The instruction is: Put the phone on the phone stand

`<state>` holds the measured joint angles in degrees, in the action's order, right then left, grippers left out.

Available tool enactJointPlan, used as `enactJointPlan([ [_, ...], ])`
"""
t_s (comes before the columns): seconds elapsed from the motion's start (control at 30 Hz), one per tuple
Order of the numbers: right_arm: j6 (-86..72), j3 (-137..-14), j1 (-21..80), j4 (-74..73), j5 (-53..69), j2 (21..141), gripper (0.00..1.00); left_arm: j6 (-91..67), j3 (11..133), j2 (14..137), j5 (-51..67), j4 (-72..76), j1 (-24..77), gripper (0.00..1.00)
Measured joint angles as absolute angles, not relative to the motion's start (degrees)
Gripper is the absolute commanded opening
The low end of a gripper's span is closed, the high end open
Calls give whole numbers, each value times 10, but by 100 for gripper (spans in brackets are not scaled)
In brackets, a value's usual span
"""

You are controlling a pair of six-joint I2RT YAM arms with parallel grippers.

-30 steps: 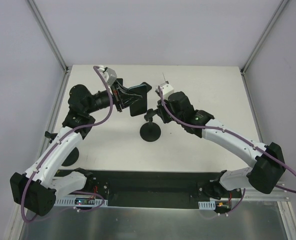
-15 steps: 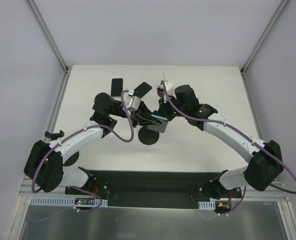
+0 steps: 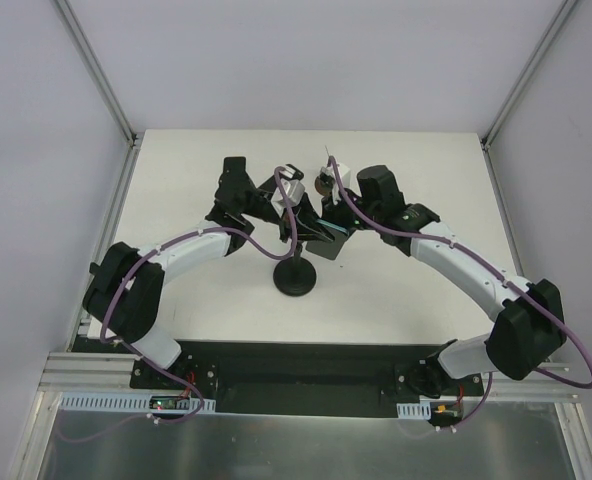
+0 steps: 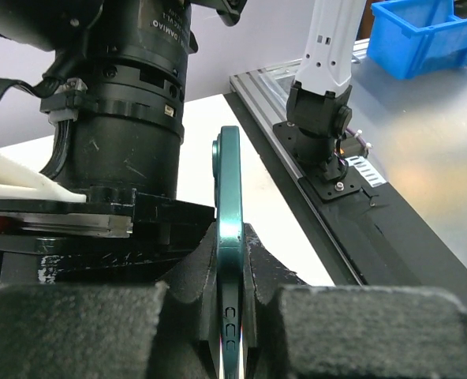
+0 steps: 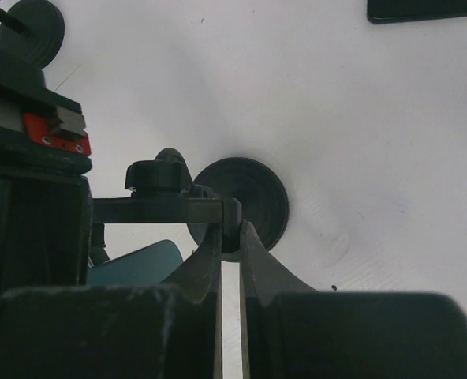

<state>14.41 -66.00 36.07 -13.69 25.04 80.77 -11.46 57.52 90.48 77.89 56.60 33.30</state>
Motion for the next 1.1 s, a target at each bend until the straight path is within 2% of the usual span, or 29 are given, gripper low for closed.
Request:
enactJointPlan([
  [0.73,153,-660,352,-132,257,811,1,-117,538,888,774,551,306,0],
  [1.1,106,-651,358,-91,239,810,0,-24,512,818,685,446,295,0],
])
